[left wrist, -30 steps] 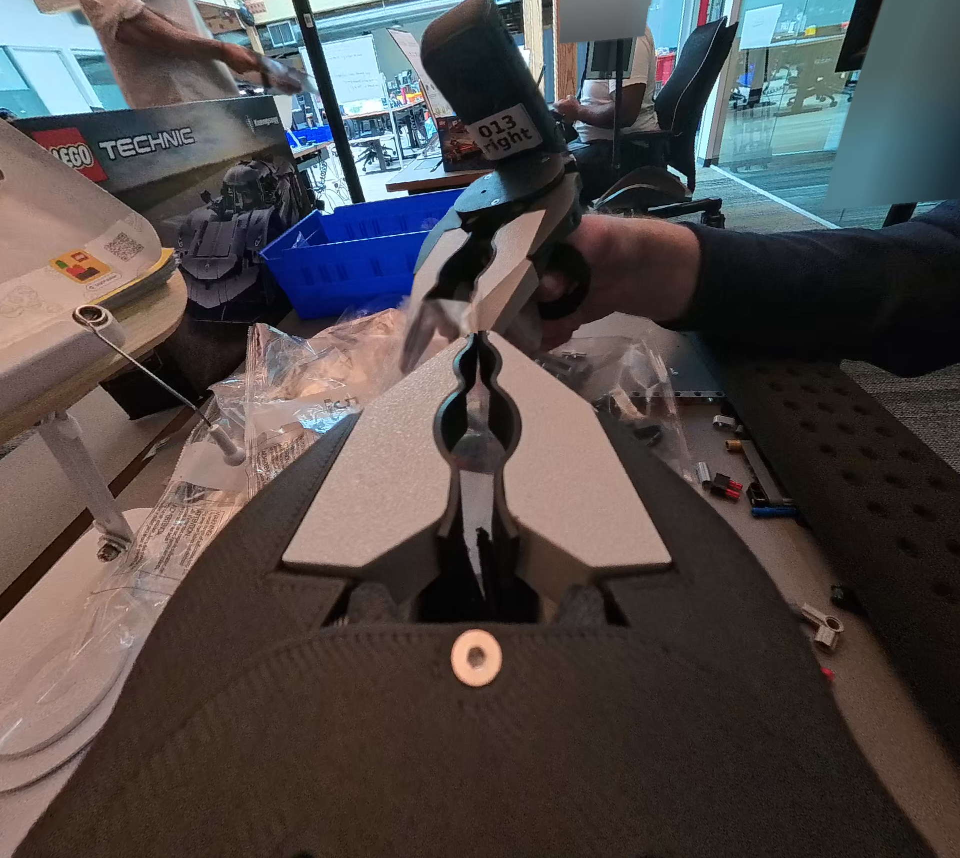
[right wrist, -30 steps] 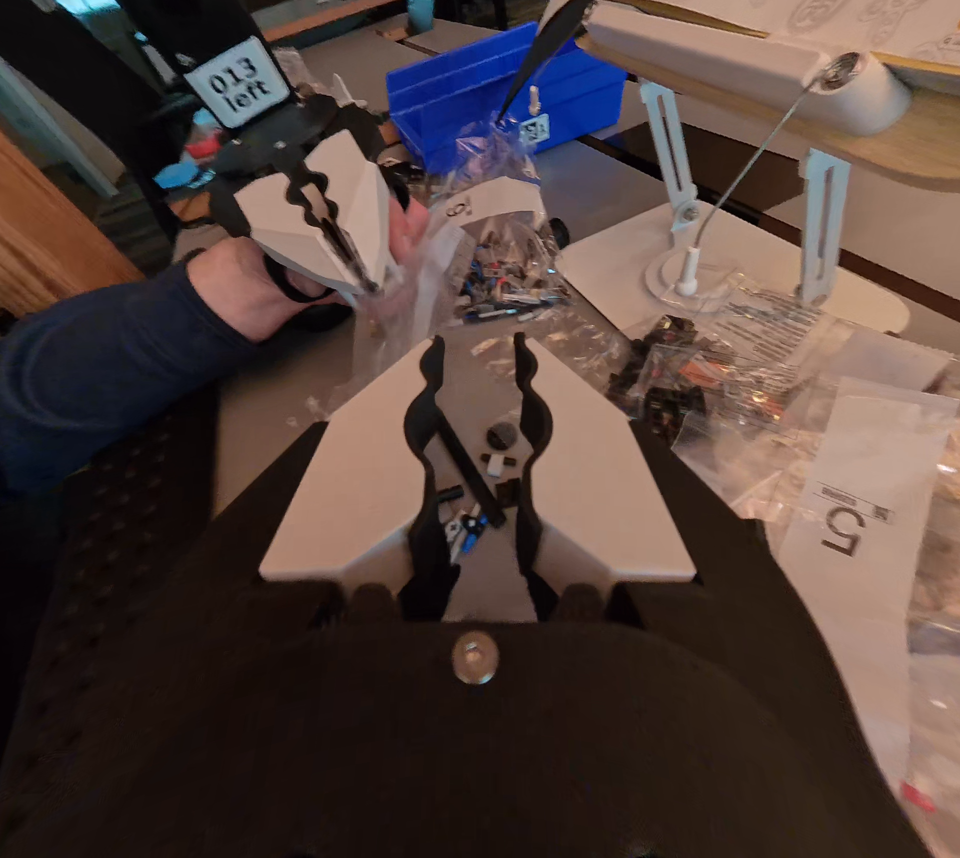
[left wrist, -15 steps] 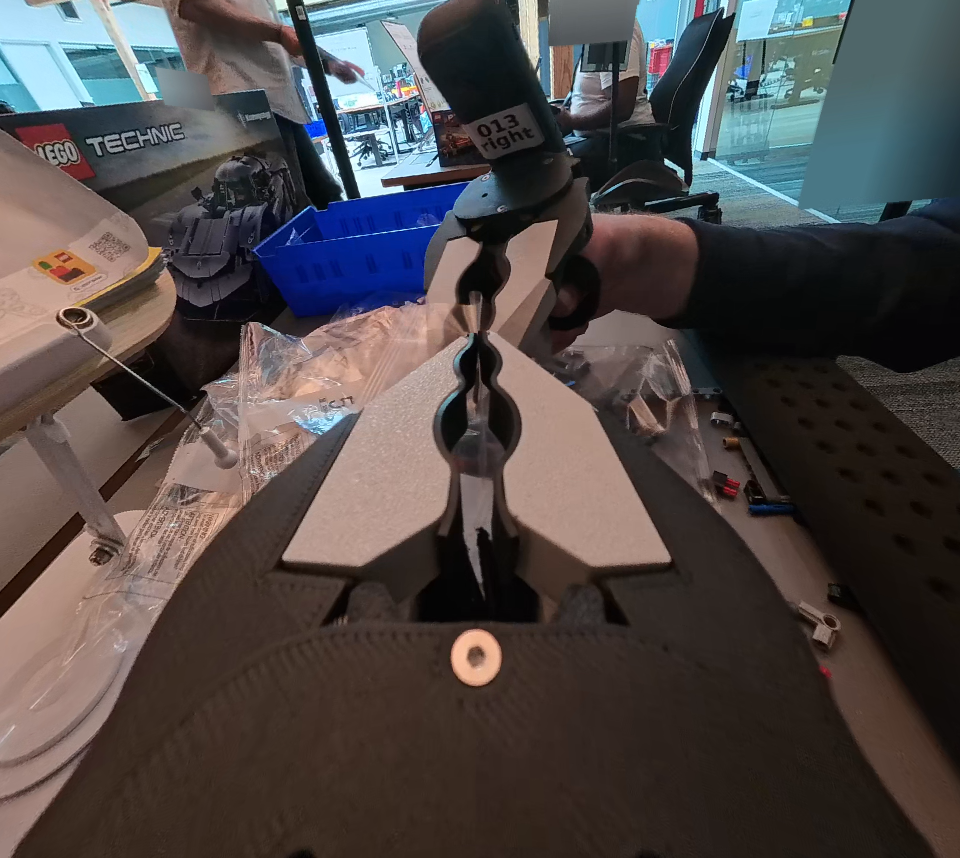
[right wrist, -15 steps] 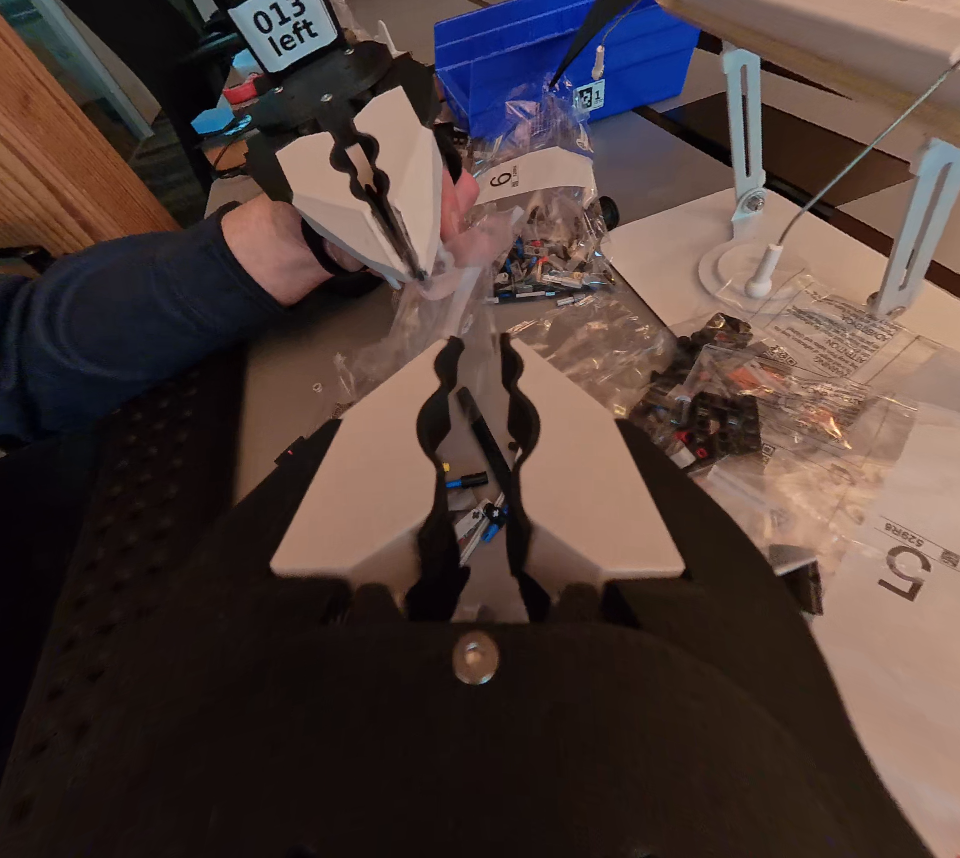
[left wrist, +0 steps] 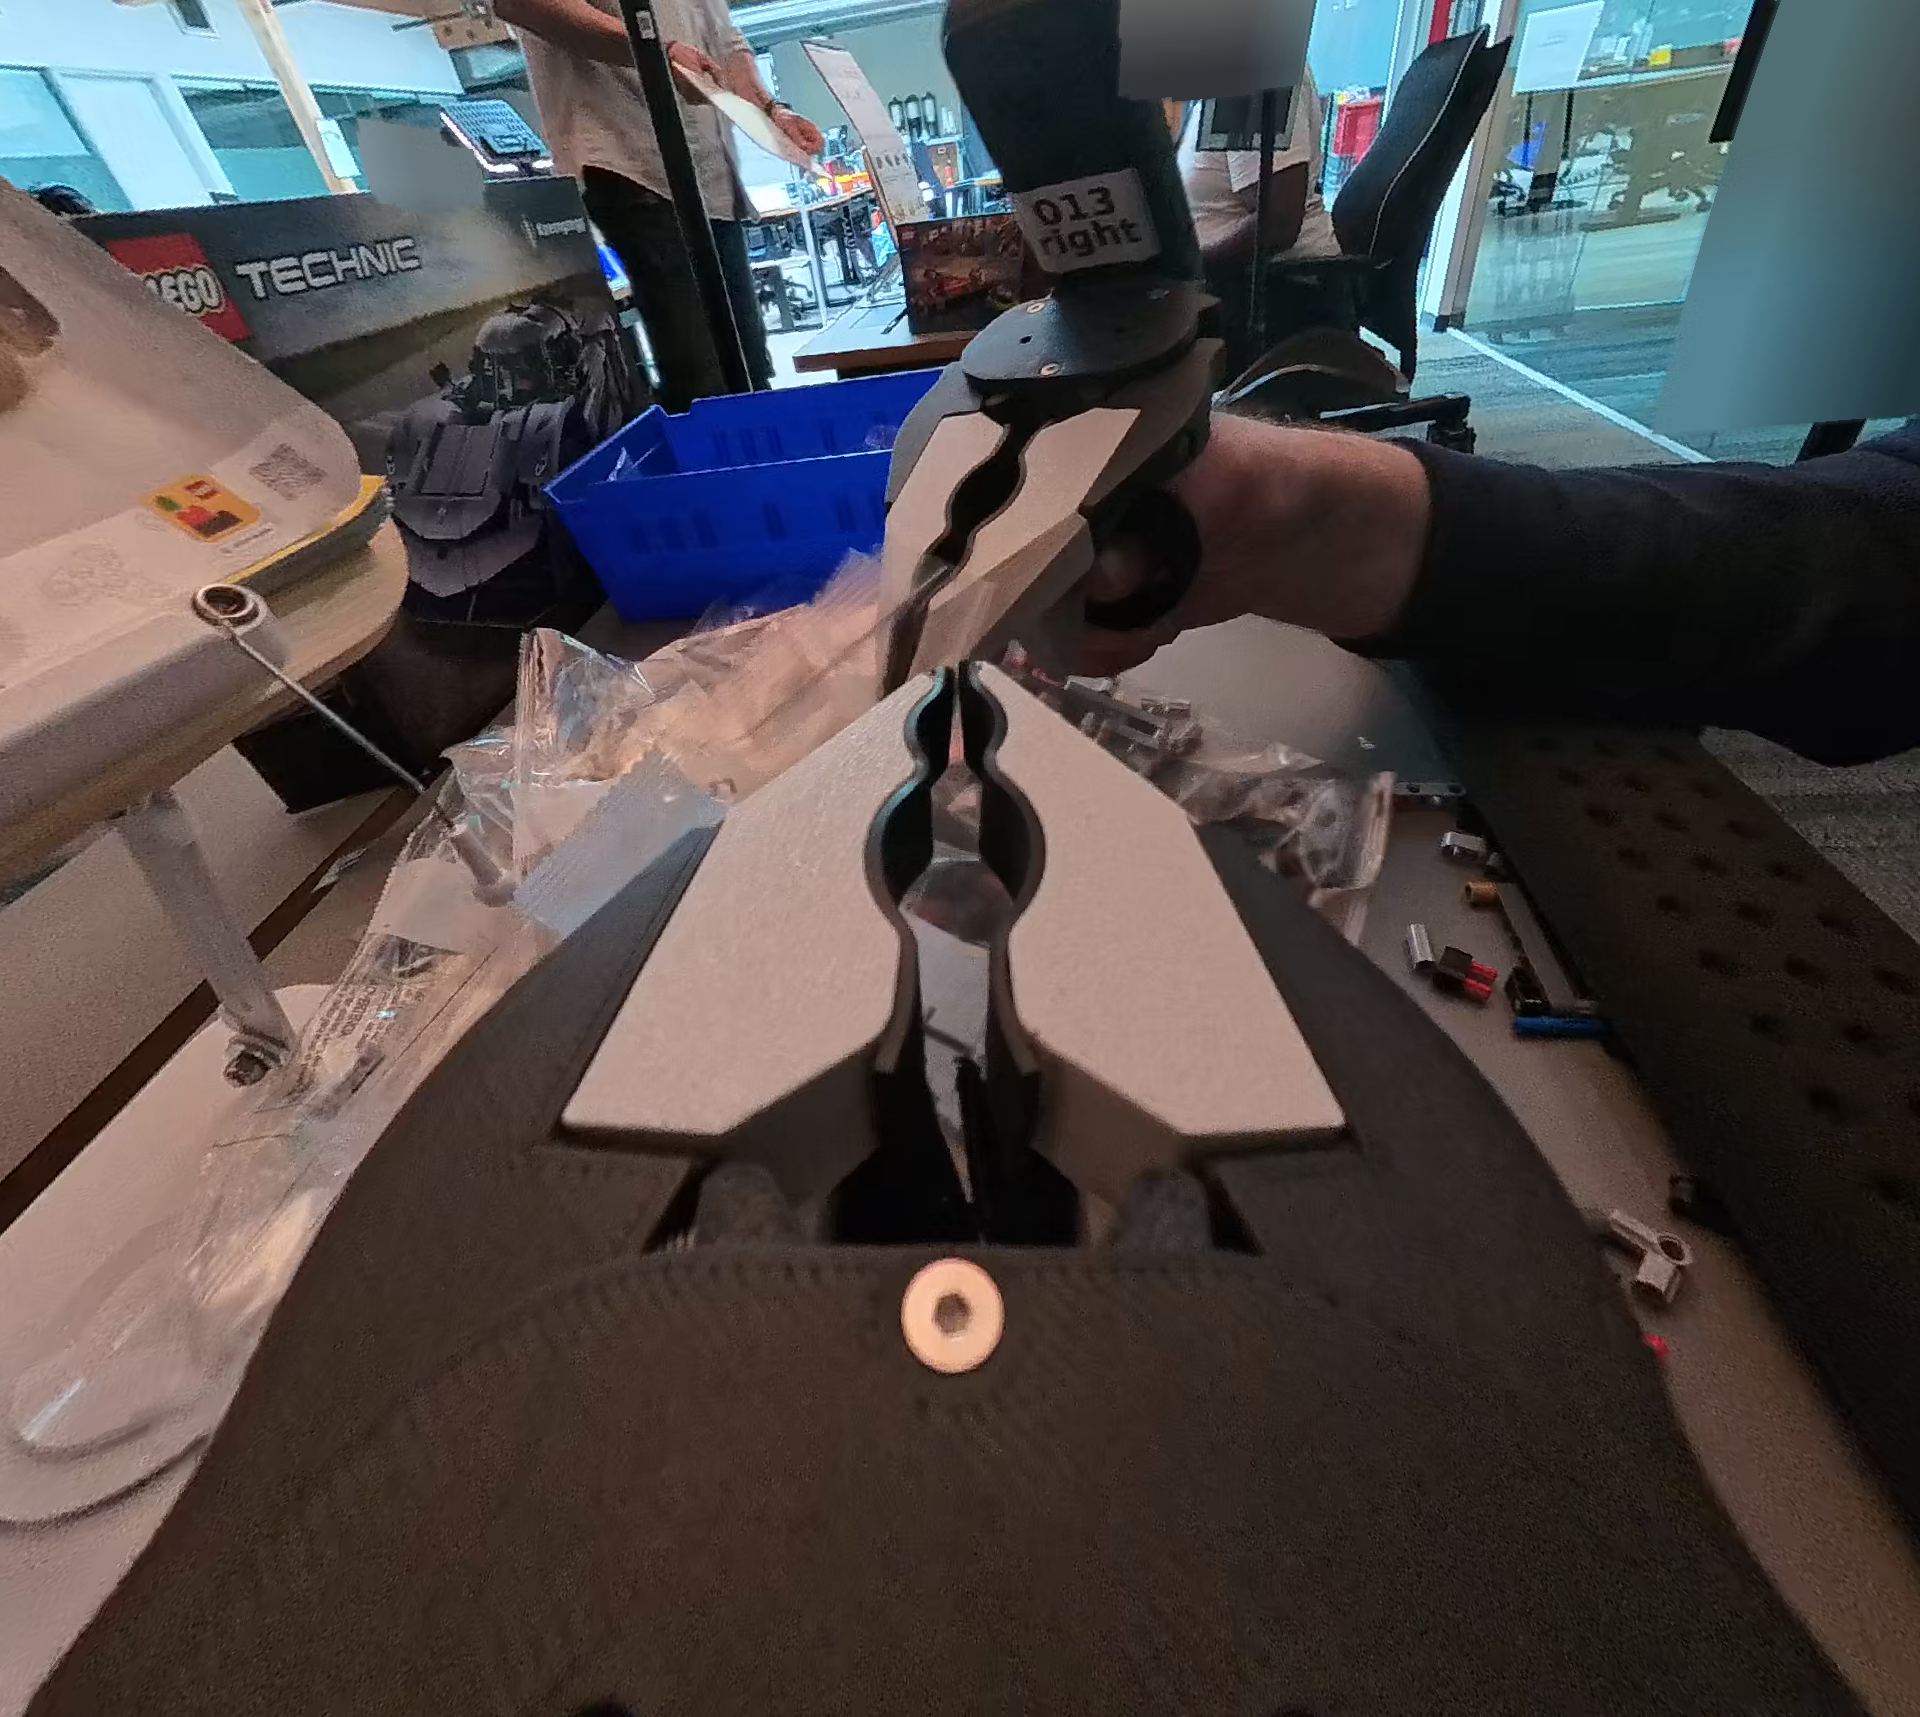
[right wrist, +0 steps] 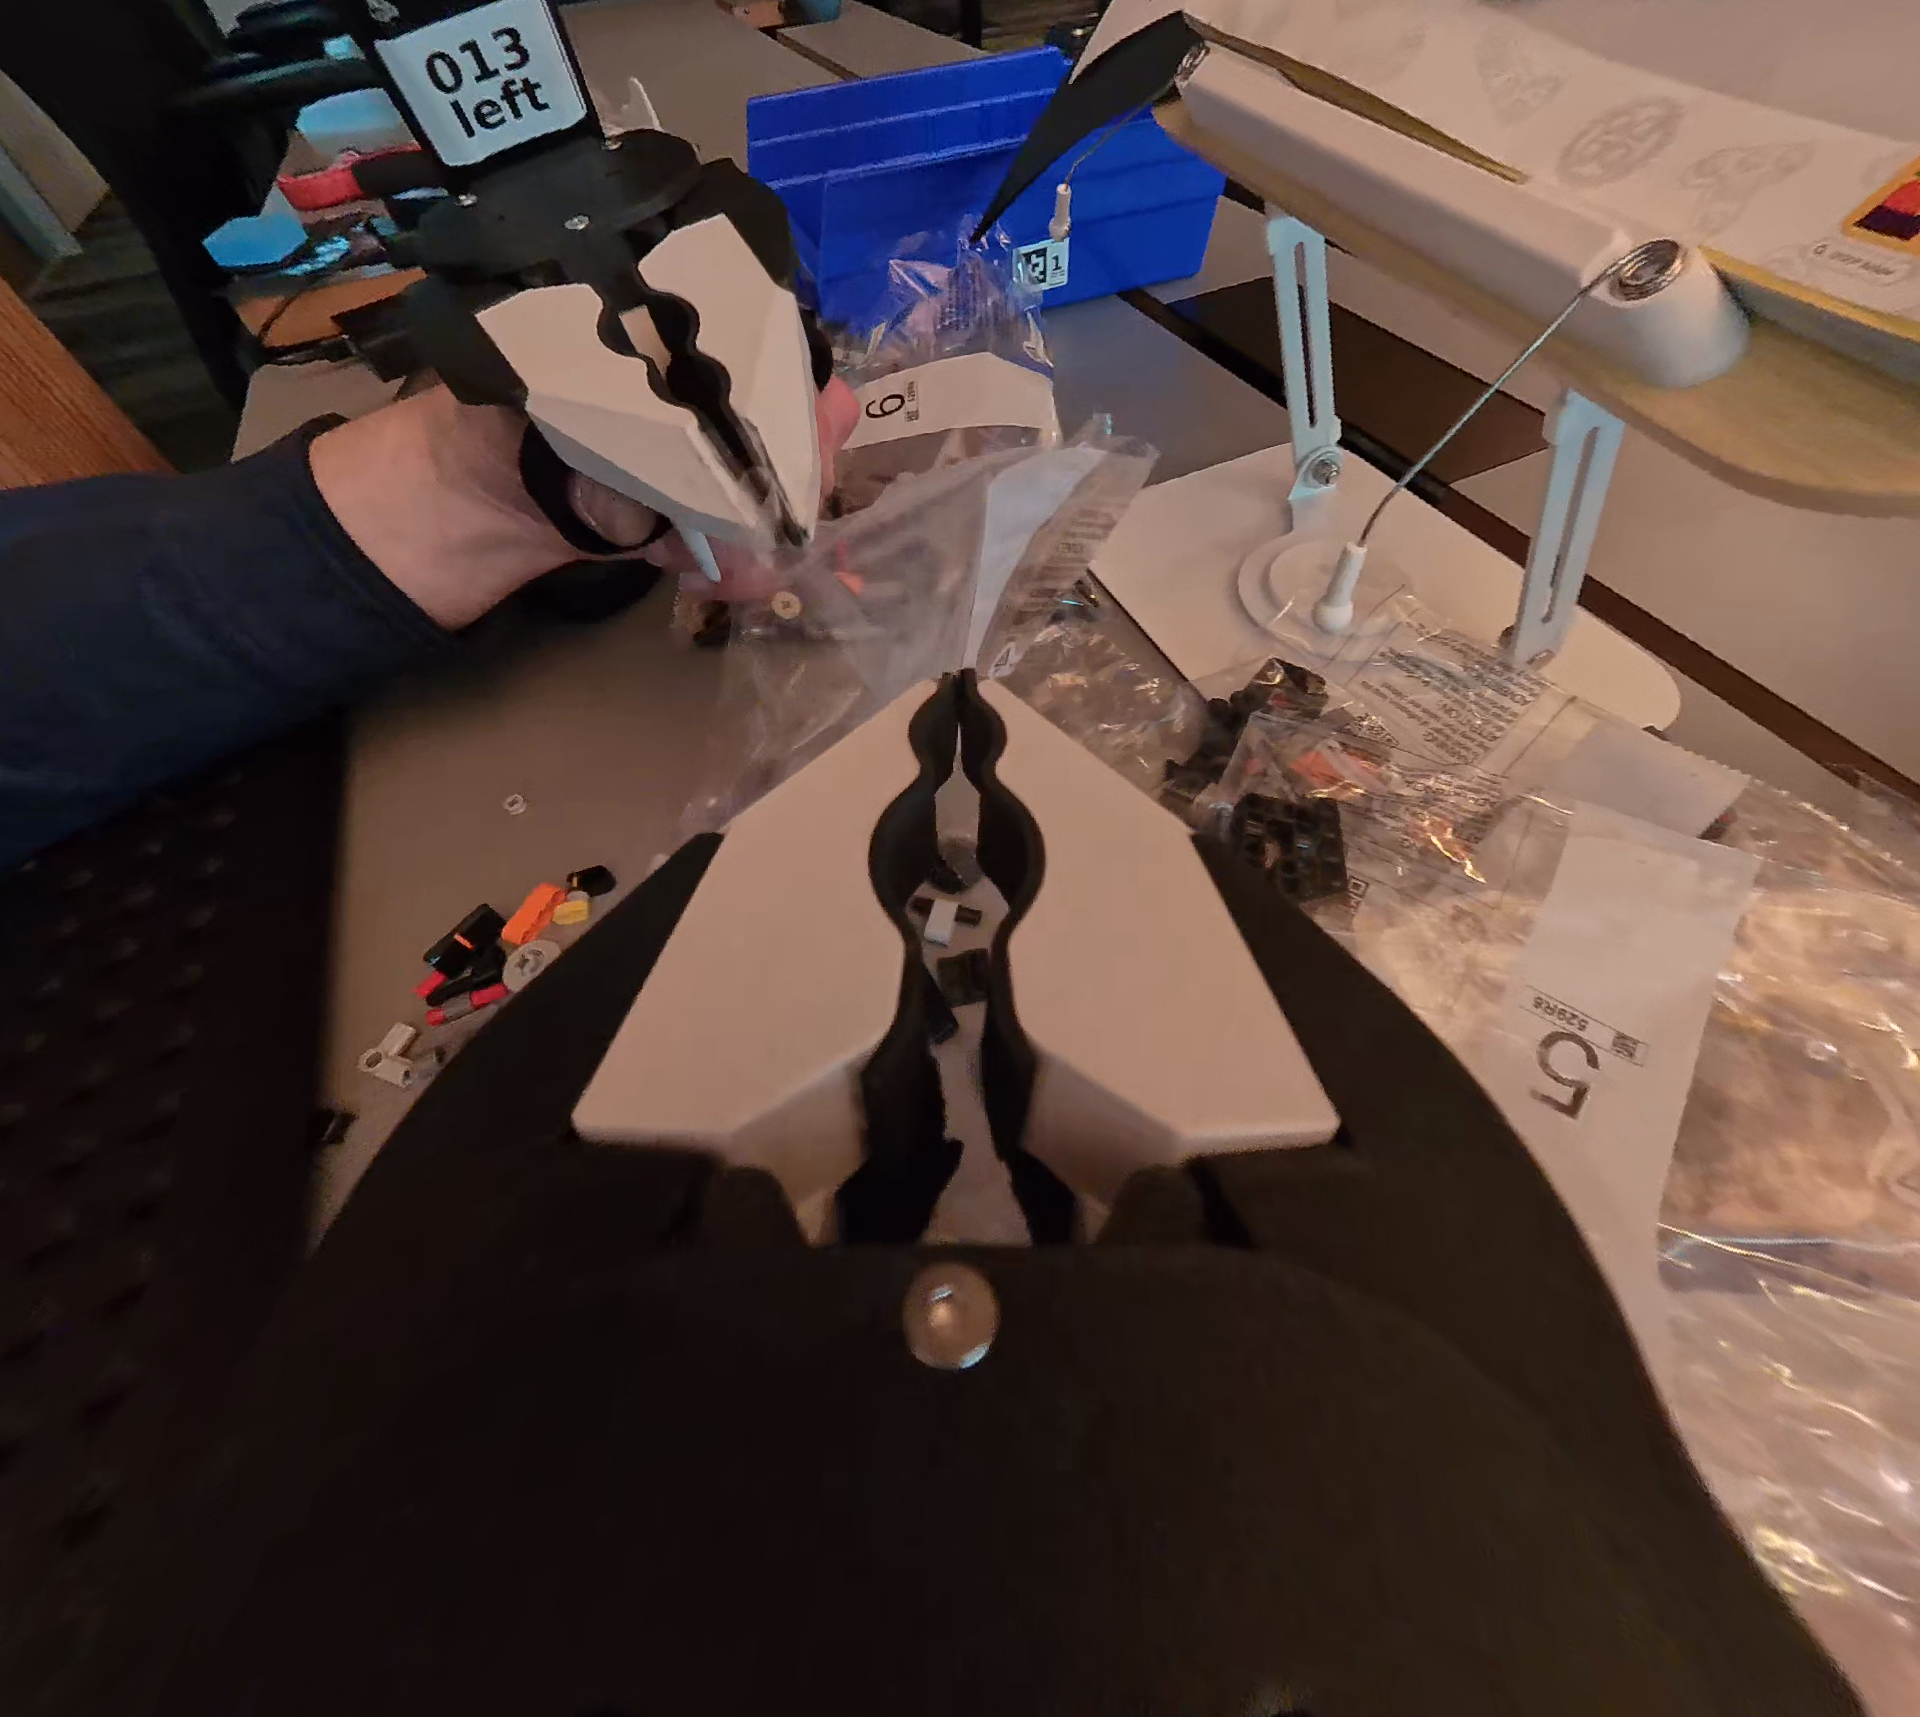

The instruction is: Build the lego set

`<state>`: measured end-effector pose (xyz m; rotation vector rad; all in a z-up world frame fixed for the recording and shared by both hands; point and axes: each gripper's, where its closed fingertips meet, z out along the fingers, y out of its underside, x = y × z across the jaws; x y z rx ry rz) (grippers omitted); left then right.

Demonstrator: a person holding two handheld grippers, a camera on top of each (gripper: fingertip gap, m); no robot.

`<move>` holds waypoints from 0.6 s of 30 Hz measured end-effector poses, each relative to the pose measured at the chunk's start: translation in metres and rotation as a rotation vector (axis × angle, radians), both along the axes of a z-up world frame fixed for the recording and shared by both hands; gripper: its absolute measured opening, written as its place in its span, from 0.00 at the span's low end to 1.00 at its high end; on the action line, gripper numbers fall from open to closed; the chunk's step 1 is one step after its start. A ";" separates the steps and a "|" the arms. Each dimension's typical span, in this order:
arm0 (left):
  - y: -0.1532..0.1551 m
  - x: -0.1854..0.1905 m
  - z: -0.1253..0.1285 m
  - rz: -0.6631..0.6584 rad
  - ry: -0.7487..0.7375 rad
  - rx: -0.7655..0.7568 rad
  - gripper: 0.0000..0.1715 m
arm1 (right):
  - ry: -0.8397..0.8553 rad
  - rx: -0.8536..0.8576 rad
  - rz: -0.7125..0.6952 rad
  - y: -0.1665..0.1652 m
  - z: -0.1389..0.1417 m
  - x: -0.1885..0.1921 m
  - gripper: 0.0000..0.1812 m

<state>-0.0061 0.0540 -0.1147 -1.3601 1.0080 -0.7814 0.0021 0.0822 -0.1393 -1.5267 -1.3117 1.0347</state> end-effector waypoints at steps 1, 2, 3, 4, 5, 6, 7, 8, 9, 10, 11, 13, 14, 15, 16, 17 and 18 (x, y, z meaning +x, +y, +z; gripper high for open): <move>0.001 -0.001 0.000 0.008 0.000 -0.003 0.00 | -0.006 0.006 -0.005 0.001 0.000 0.000 0.00; 0.002 -0.001 -0.001 0.014 0.000 -0.006 0.00 | -0.010 0.010 -0.009 0.001 -0.001 0.000 0.00; 0.003 -0.001 -0.001 0.016 0.002 -0.009 0.00 | -0.015 0.015 -0.019 0.003 -0.002 0.001 0.00; 0.003 -0.001 -0.002 0.019 0.006 -0.013 0.01 | -0.025 0.021 -0.030 0.004 -0.003 0.001 0.00; 0.004 -0.001 -0.003 0.025 0.016 -0.016 0.03 | -0.032 0.026 -0.037 0.006 -0.004 0.001 0.00; 0.006 0.000 -0.005 0.037 0.029 -0.021 0.04 | -0.036 0.028 -0.043 0.007 -0.005 0.001 0.00; 0.007 0.000 -0.006 0.049 0.043 -0.027 0.06 | -0.037 0.028 -0.054 0.009 -0.006 0.002 0.00; 0.008 0.000 -0.008 0.059 0.062 -0.033 0.07 | -0.037 0.029 -0.065 0.011 -0.006 0.002 0.00; 0.009 0.001 -0.010 0.074 0.090 -0.035 0.08 | -0.036 0.029 -0.071 0.012 -0.006 0.003 0.00; 0.010 0.001 -0.011 0.089 0.115 -0.030 0.10 | -0.034 0.026 -0.076 0.013 -0.006 0.003 0.00; 0.008 0.004 -0.010 0.090 0.126 -0.019 0.10 | -0.032 0.021 -0.085 0.015 -0.006 0.004 0.00; 0.002 0.011 -0.005 0.067 0.129 -0.002 0.11 | -0.033 0.011 -0.110 0.020 -0.007 0.006 0.00; -0.001 0.015 -0.004 0.054 0.141 0.010 0.11 | -0.032 0.005 -0.121 0.022 -0.007 0.007 0.00; -0.005 0.020 -0.004 0.039 0.157 0.028 0.11 | -0.030 -0.002 -0.129 0.024 -0.008 0.008 0.00; -0.008 0.025 -0.004 0.034 0.175 0.052 0.11 | -0.025 -0.008 -0.135 0.025 -0.007 0.008 0.00; -0.008 0.029 -0.004 0.037 0.196 0.078 0.11 | -0.019 -0.016 -0.130 0.025 -0.007 0.008 0.00; -0.010 0.033 -0.006 0.039 0.224 0.103 0.10 | -0.012 -0.028 -0.121 0.024 -0.007 0.007 0.00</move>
